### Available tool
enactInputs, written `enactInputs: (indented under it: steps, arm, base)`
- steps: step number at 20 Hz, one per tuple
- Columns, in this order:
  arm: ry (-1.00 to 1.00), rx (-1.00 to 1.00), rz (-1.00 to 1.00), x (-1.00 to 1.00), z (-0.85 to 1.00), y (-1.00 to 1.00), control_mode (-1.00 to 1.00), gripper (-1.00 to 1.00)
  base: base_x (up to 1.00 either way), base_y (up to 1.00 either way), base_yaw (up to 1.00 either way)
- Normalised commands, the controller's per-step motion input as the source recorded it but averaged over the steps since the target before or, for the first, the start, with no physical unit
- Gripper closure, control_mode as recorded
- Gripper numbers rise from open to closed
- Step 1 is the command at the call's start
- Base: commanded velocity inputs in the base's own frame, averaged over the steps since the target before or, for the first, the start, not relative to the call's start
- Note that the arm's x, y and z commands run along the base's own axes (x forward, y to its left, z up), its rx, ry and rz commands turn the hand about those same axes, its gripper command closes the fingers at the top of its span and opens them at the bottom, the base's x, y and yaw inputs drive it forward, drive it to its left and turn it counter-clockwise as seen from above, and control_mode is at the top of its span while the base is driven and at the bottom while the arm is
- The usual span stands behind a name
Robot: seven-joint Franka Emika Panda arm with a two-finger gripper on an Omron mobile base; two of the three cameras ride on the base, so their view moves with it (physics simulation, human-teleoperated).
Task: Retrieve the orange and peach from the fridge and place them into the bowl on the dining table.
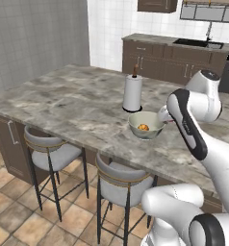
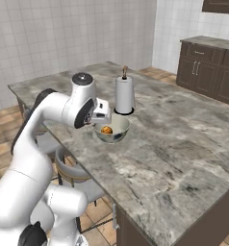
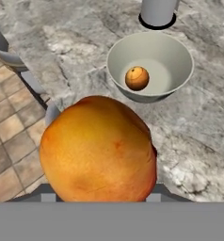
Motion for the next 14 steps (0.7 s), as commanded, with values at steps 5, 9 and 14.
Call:
enactInputs:
  steps: [5, 9, 14]
  arm:
    - [0.00, 0.00, -0.02, 0.34, -0.37, 0.00, -1.00, 1.00]
    - [0.00, 0.00, -0.01, 0.35, -0.27, 0.00, -1.00, 1.00]
    - [0.00, 0.00, -0.02, 0.33, -0.19, 0.00, -1.00, 1.00]
  base:
    - [0.00, 0.00, 0.00]
    - [0.00, 0.00, 0.00]
    - [0.00, 0.00, 0.00]
